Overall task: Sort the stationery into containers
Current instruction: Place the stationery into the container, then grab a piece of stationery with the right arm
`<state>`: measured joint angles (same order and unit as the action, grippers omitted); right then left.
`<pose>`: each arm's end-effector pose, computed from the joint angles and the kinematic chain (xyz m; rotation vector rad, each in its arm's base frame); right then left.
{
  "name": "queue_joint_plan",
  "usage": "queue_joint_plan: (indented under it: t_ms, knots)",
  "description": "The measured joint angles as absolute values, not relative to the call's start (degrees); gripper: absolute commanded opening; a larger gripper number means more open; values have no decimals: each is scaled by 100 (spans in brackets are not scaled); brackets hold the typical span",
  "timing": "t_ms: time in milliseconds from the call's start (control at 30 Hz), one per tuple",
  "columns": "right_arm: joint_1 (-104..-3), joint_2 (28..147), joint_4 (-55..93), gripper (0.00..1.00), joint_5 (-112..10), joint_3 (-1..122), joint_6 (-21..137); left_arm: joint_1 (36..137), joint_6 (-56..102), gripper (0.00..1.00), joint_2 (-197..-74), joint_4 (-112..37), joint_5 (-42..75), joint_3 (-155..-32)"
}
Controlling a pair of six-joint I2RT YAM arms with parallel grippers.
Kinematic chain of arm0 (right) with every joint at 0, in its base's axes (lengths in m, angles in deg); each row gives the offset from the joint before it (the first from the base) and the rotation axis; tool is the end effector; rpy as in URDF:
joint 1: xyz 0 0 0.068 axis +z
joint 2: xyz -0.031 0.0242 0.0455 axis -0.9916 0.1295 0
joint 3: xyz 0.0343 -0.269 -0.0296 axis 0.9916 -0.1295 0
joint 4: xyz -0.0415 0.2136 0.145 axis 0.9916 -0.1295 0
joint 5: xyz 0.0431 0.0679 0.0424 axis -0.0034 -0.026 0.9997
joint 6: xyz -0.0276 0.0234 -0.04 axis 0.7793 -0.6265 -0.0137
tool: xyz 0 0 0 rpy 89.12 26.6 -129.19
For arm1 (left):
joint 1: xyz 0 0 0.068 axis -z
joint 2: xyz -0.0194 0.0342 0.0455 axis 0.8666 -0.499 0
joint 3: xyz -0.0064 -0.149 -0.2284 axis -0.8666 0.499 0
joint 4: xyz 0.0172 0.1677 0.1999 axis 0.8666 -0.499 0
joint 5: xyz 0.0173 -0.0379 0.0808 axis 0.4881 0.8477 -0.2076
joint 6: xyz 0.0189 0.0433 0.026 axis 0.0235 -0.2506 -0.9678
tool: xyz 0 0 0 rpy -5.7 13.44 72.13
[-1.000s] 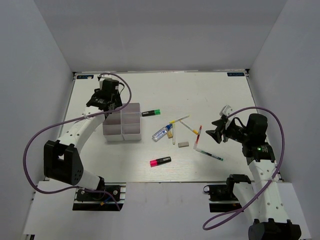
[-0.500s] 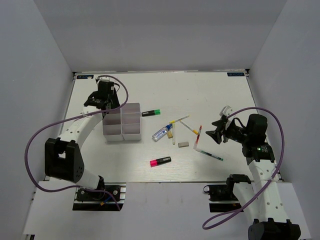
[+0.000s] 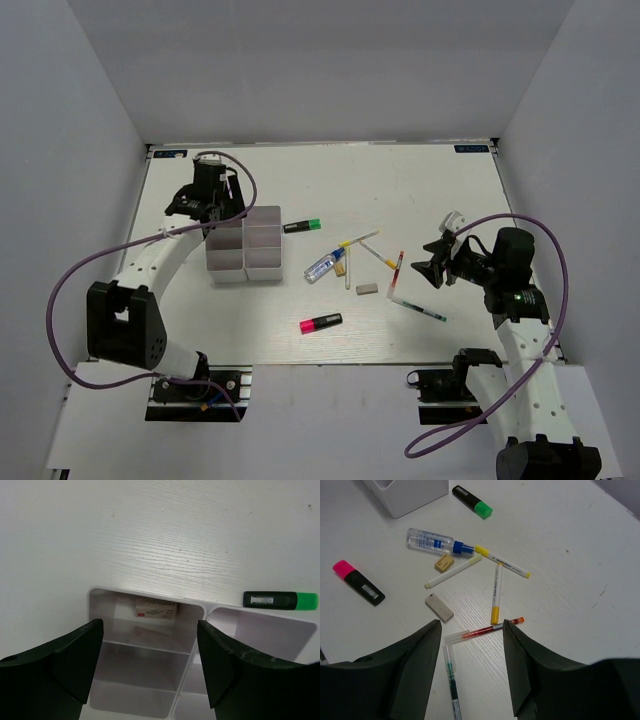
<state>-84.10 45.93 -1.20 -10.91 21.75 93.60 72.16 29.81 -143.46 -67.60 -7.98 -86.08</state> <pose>0.1542 0.0221 0.2894 -0.9289 1.6250 0.4602 0.3105 -0.0563 0.2748 -0.2526 2.3361 0.0856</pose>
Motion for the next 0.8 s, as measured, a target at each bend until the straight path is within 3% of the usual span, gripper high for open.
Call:
queue_joint_plan:
  t_ms: [233, 267, 367, 400, 433, 500, 533, 567, 600, 667, 800]
  knots:
    - [-8410, 4705, -120, 56, -1082, 2175, 9382, 7230, 2983, 86, -13795, -6869, -649, -8619]
    - [-8410, 4724, -120, 45, -1082, 2175, 9426, 7230, 2988, 84, -13649, -6871, -551, -8602]
    - [-8410, 4838, -98, 5, -1023, 2173, 9743, 7216, 3119, 57, -12945, -6683, 66, -8305]
    - [-8408, 4932, -94, 1, -988, 2173, 9859, 7216, 3143, 44, -12630, -6561, 328, -8095]
    - [-8408, 5041, -98, 1, -929, 2171, 10027, 7216, 3187, 41, -12333, -6478, 588, -7898]
    - [-8384, 5286, -107, 17, -852, 2173, 10296, 7216, 3217, 42, -11717, -6301, 1147, -7426]
    - [-8362, 5468, -146, 30, -830, 2184, 10427, 7216, 3206, 55, -11511, -6266, 1394, -7260]
    - [-8305, 5708, -278, 50, -798, 2267, 10595, 7216, 3187, 67, -11326, -6216, 1655, -7087]
    - [-8233, 5988, -481, 57, -763, 2427, 10858, 7219, 3132, 76, -11210, -6183, 1871, -6956]
    - [-7995, 6689, -979, 65, -701, 2864, 11537, 7227, 3014, 85, -11076, -6128, 2293, -6720]
    - [-7405, 7546, -1499, 68, -776, 3253, 12556, 7256, 2832, 88, -10932, -6205, 2778, -6357]
